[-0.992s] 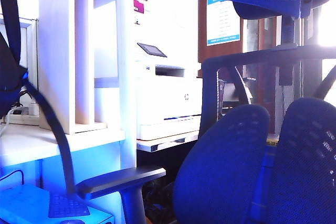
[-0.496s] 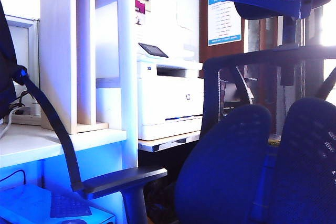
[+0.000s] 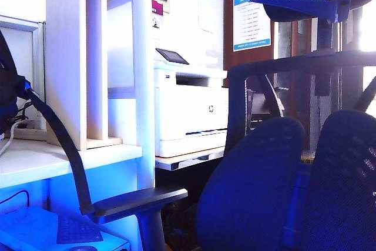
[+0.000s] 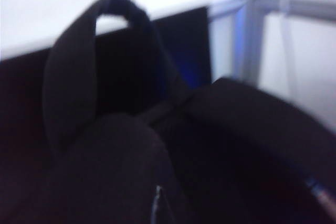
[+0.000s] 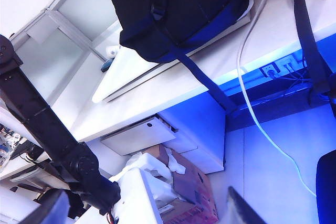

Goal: Grab the backpack from the chair and place it on the desk.

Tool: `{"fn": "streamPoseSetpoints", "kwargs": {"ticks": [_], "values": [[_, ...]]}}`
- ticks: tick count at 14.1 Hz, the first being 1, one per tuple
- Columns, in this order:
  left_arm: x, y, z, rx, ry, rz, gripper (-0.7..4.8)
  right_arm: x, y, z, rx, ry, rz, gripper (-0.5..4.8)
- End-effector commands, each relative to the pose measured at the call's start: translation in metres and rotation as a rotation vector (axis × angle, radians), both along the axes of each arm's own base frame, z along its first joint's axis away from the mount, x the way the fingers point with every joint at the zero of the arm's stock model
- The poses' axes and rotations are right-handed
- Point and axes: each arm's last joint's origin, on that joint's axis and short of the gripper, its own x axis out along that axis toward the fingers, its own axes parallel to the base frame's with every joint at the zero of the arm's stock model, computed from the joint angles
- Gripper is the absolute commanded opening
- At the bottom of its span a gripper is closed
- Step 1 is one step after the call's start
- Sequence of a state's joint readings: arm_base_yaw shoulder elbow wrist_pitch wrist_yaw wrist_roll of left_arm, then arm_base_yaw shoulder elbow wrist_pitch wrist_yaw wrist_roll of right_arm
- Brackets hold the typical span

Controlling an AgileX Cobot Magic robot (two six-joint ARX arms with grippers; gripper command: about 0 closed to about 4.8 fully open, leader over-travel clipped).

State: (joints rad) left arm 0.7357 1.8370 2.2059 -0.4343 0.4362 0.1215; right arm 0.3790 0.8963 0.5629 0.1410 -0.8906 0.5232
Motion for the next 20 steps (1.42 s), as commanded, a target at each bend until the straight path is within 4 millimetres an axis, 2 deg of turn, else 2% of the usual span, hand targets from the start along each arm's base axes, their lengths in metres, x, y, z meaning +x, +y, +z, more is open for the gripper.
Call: {"fn": "streamPoseSetpoints", "kwargs": {"ticks": [1,2,3,4,9,10,12,15,17,20], "values": [[0.004,0.008,-0.019,-0.046,0.126,0.056,0.76,0.0,0.0,0.003,0.007,-0.018,-0.002,3.86],[0.006,0.011,-0.027,-0.079,0.165,0.055,2.03,0.0,0.0,0.003,0.006,-0.016,-0.003,3.86],[0.008,0.013,-0.035,-0.105,0.199,0.056,2.87,0.001,0.0,0.003,0.005,-0.017,-0.008,3.86],[0.009,0.014,-0.039,-0.112,0.23,0.052,3.12,0.001,0.0,0.003,0.005,-0.017,-0.009,3.86],[0.008,0.014,-0.039,-0.104,0.238,0.047,3.52,0.001,0.0,0.002,0.004,-0.017,-0.017,3.86],[0.006,0.01,-0.036,-0.105,0.227,0.008,3.55,0.001,0.0,0.003,0.004,-0.017,-0.016,3.86],[-0.001,-0.003,-0.02,-0.089,0.148,-0.181,3.55,0.001,0.0,0.003,0.005,-0.023,-0.016,3.86],[-0.028,-0.04,0.023,-0.062,0.011,-0.344,3.54,0.003,-0.001,0.008,0.008,-0.109,-0.068,3.86],[-0.042,-0.069,0.043,-0.051,-0.031,-0.407,3.54,0.004,-0.001,0.01,0.016,-0.132,-0.082,3.86],[-0.056,-0.128,0.068,0.001,-0.082,-0.571,3.54,0.006,-0.006,0.01,0.01,-0.156,-0.107,3.86]]}}
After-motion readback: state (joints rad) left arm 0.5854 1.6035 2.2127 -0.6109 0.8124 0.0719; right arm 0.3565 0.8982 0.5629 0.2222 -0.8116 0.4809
